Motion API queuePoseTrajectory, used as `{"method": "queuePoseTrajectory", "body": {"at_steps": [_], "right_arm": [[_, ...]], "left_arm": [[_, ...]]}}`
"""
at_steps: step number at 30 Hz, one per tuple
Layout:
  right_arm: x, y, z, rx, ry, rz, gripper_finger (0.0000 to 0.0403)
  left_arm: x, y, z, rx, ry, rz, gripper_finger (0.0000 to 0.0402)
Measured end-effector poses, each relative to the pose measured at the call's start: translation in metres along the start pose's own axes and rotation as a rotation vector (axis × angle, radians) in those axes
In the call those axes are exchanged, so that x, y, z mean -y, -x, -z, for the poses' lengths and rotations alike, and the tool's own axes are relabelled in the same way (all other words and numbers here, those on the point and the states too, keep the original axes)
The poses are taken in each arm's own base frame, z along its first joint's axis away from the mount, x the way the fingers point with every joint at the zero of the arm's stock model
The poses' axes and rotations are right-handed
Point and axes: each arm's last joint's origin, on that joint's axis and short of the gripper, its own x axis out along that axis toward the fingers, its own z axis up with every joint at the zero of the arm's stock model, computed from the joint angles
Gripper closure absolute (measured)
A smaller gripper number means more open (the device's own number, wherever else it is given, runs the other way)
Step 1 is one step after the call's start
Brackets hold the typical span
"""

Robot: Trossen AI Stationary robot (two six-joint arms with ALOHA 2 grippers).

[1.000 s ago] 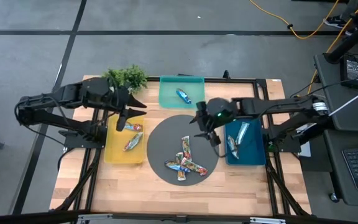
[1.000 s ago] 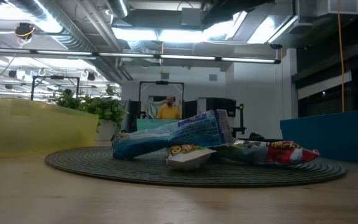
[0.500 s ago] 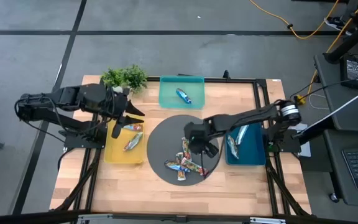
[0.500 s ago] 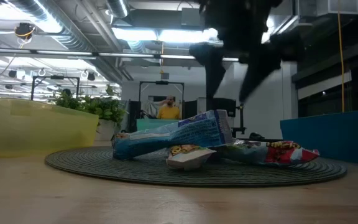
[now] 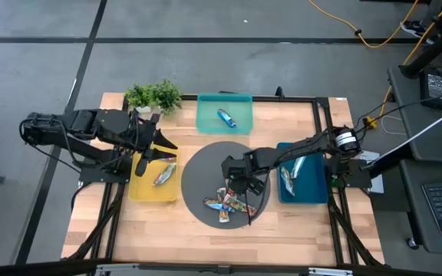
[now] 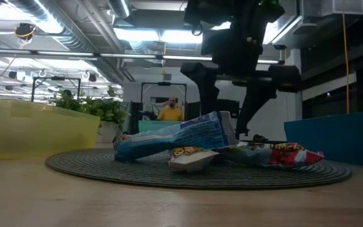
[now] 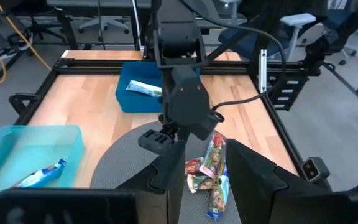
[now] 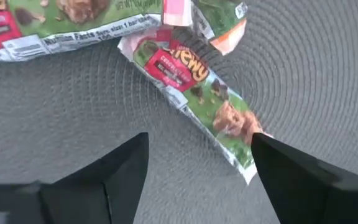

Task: Pick and place Granola Bars by type
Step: Put the red granola bar into the yellow bin

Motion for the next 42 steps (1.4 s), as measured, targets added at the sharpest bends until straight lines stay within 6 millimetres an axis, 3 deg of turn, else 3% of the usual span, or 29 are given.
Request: {"method": "queuePoseTrajectory", "body": {"at_steps": [17, 33, 42], "right_arm": [[0.013, -0.029, 0.005, 0.027, 0.228, 0.018, 0.0128], [0.016, -0.034, 0.006, 0.050, 0.270, 0.019, 0.0301], [0.020, -0.033, 0.004, 0.023, 0.247, 0.085, 0.0366]], "left_arm": [[0.001, 0.000, 0.000, 0.004, 0.015, -0.030, 0.0295], [0.000, 0.000, -0.001, 0.015, 0.017, -0.039, 0.0294], [0.000, 0.000, -0.002, 0.021, 0.025, -0.038, 0.0296]]}}
